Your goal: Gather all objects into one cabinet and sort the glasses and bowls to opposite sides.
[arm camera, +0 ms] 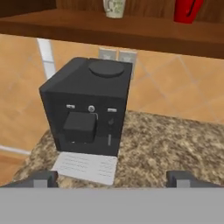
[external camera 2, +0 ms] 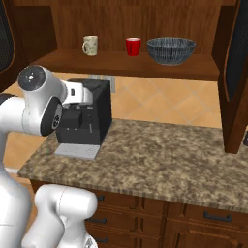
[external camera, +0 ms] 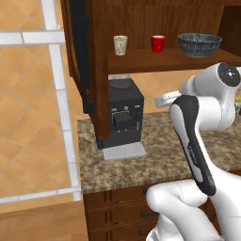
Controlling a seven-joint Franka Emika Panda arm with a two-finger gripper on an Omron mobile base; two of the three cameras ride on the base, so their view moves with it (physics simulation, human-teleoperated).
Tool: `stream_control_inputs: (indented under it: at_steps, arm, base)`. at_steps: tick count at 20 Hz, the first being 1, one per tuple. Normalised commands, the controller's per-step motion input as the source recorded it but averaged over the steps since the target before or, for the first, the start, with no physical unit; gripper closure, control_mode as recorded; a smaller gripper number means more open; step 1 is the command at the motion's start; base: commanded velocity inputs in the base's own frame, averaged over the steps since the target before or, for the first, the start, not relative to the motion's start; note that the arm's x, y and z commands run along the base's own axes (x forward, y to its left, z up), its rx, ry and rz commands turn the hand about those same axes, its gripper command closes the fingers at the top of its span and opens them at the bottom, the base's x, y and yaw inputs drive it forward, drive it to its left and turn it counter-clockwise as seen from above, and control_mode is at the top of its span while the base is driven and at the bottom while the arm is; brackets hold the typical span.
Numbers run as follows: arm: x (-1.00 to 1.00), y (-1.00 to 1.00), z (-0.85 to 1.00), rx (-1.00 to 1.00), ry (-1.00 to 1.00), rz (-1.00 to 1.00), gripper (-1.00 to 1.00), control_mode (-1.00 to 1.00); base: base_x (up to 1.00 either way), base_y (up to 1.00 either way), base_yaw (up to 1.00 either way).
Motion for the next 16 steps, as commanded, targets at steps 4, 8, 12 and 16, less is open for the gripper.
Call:
stream_control_inputs:
  at_steps: [4,8,12,16]
  arm:
    - [0.0,0.0,0.0,0.0,-0.01,0.0,-1.0,1.0]
    - [0.0,0.0,0.0,0.0,0.0,0.0,-1.0,1.0]
    - [0.0,0.0,0.0,0.0,0.0,0.0,-1.0,1.0]
    - [0.0,0.0,0.0,0.0,0.0,0.0,-1.0,1.0]
  base:
    - [-0.32,0.0,0.0]
    - [-1.0,-0.2,-0.1]
    - [-1.0,-0.25,-0.14]
    - [-0.8,-0.58,-0.14]
